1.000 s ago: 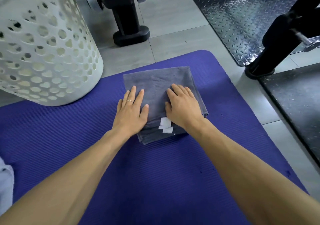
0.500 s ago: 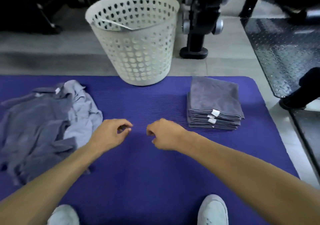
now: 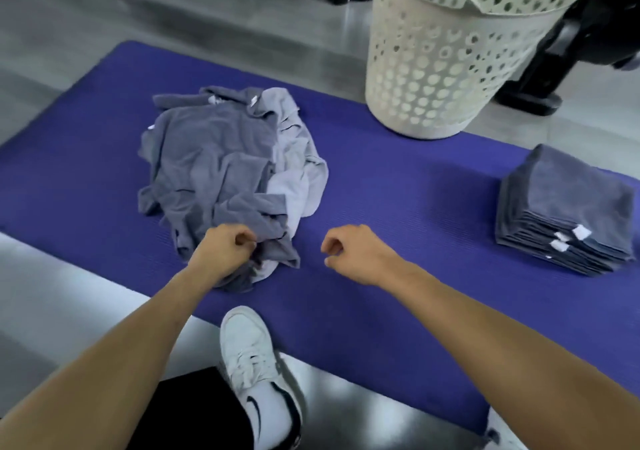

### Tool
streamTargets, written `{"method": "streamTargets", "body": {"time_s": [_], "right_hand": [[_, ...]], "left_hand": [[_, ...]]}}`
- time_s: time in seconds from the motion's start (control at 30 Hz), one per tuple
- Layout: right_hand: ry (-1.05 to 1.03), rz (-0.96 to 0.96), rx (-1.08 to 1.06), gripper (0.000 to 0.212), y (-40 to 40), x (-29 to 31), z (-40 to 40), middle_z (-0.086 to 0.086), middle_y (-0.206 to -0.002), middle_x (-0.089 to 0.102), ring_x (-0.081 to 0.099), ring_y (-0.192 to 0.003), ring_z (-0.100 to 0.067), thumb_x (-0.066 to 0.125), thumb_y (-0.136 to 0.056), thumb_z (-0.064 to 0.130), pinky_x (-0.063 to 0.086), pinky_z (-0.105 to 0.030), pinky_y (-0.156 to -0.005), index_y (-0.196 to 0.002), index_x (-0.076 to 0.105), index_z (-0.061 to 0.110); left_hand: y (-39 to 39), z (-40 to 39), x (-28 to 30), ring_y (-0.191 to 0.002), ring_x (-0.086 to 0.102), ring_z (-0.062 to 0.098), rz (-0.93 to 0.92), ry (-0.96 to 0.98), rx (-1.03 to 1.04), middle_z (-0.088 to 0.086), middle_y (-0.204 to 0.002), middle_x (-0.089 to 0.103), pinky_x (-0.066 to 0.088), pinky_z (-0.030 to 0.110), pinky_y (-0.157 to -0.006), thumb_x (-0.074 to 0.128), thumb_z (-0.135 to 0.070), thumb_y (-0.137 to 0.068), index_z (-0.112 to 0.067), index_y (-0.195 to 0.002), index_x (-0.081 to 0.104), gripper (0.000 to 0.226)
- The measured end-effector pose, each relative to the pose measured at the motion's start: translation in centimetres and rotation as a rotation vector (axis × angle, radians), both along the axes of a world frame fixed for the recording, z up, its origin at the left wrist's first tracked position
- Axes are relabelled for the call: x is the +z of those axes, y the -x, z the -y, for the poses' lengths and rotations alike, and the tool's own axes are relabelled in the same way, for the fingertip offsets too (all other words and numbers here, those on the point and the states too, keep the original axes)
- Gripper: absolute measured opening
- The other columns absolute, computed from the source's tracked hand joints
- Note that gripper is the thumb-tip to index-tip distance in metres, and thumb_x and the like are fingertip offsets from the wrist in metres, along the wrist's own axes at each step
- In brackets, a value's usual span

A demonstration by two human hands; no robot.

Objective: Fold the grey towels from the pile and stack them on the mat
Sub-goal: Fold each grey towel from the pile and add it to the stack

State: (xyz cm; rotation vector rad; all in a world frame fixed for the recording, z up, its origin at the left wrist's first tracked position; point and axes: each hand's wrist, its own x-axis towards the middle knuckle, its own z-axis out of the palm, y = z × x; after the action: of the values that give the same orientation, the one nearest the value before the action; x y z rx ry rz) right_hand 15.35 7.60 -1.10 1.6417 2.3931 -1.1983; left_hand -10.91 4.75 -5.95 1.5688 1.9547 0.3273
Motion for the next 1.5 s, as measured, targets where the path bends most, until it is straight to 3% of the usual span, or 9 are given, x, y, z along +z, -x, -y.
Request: {"method": "streamTargets", "body": {"time_s": [0.3, 0.47, 0.6, 0.73, 0.87, 1.07, 1.3, 1.4, 1.5], "right_hand": [[0.087, -0.098, -0.203, 0.011, 4.4, -3.5, -2.6, 0.011, -0.094, 0.067, 0.064, -0.088, -0.005, 0.068, -0.087, 0.017, 0.051, -0.019, -0.073, -0.088, 0.066, 0.028], [0.111, -0.119, -0.248, 0.008, 3.8, -3.0, -3.1, 0.013, -0.091, 0.066, 0.063, -0.084, 0.000, 0.068, -0.089, 0.018, 0.046, -0.012, -0.064, -0.091, 0.068, 0.026], [0.098, -0.147, -0.285, 0.007, 2.5, -1.7, -2.7, 0.011, -0.090, 0.067, 0.064, -0.082, -0.001, 0.069, -0.089, 0.019, 0.046, -0.011, -0.061, -0.092, 0.069, 0.025], [0.047, -0.238, -0.318, 0.008, 0.8, 0.4, -1.4, 0.008, -0.086, 0.069, 0.062, -0.072, -0.002, 0.068, -0.089, 0.018, 0.043, -0.013, -0.058, -0.089, 0.068, 0.026], [-0.056, -0.334, -0.360, 0.022, -1.7, 3.5, 0.2, 0.014, -0.103, 0.065, 0.062, -0.076, -0.001, 0.071, -0.087, 0.021, 0.043, -0.006, -0.062, -0.108, 0.065, 0.025], [-0.124, -0.458, -0.301, 0.050, -7.0, 9.1, 2.6, 0.017, -0.121, 0.059, 0.059, -0.103, 0.000, 0.079, -0.081, 0.032, 0.048, -0.017, -0.082, -0.128, 0.059, 0.029], [-0.179, -0.387, -0.229, 0.031, -14.5, 13.9, 4.9, 0.017, -0.102, 0.069, 0.061, -0.094, 0.005, 0.080, -0.080, 0.029, 0.044, -0.008, -0.078, -0.110, 0.071, 0.025], [-0.224, -0.341, -0.209, 0.003, -17.5, 15.6, 5.7, 0.013, -0.083, 0.072, 0.063, -0.078, 0.001, 0.073, -0.087, 0.022, 0.053, -0.023, -0.080, -0.090, 0.074, 0.023], [-0.305, -0.280, -0.269, 0.010, -21.1, 17.4, 6.6, 0.011, -0.078, 0.070, 0.062, -0.074, -0.008, 0.062, -0.094, 0.018, 0.054, -0.032, -0.075, -0.087, 0.069, 0.019]], "left_hand": [[3.8, -3.8, -4.6, -0.077, 0.066, 0.021, 0.085, -0.084, 0.065, -0.002, -0.073, 0.068, 0.054, 0.041, -0.074, 0.066, -0.016, -0.089, -0.027, -0.132, 0.056, 0.046], [3.2, -5.2, -4.6, -0.080, 0.063, 0.028, -0.122, -0.046, 0.003, 0.002, -0.076, 0.065, 0.052, 0.041, -0.070, 0.058, -0.028, -0.094, -0.023, -0.099, 0.063, 0.008], [3.0, -4.9, -3.8, -0.070, 0.063, 0.016, 0.067, -0.103, 0.032, -0.002, -0.070, 0.066, 0.050, 0.032, -0.068, 0.064, -0.020, -0.093, -0.023, -0.079, 0.066, 0.014], [0.4, -4.3, 0.7, -0.054, 0.054, 0.005, 0.323, -0.151, 0.083, 0.013, -0.071, 0.068, 0.045, 0.015, -0.057, 0.065, -0.009, -0.092, -0.017, -0.076, 0.065, 0.018], [-2.4, -3.4, 6.8, -0.071, 0.061, 0.019, 0.461, -0.229, 0.033, 0.023, -0.079, 0.067, 0.053, 0.037, -0.075, 0.065, -0.005, -0.091, -0.023, -0.074, 0.066, 0.025], [-9.2, -0.5, 16.3, -0.071, 0.060, 0.008, 0.471, -0.370, -0.215, -0.009, -0.071, 0.065, 0.048, 0.024, -0.077, 0.065, -0.001, -0.091, -0.013, -0.081, 0.064, 0.016], [-16.7, 1.0, 23.4, -0.074, 0.063, 0.007, 0.628, -0.427, -0.328, -0.013, -0.074, 0.065, 0.050, 0.022, -0.081, 0.067, -0.010, -0.087, -0.026, -0.081, 0.064, 0.017], [-20.4, 1.2, 24.8, -0.071, 0.062, 0.004, 0.705, -0.426, -0.355, -0.013, -0.071, 0.065, 0.052, 0.018, -0.078, 0.060, 0.004, -0.092, -0.013, -0.085, 0.062, 0.019], [-23.7, 1.0, 26.1, -0.070, 0.061, 0.005, 0.763, -0.422, -0.373, -0.008, -0.070, 0.064, 0.053, 0.019, -0.076, 0.059, 0.004, -0.092, -0.010, -0.084, 0.062, 0.016]]}}
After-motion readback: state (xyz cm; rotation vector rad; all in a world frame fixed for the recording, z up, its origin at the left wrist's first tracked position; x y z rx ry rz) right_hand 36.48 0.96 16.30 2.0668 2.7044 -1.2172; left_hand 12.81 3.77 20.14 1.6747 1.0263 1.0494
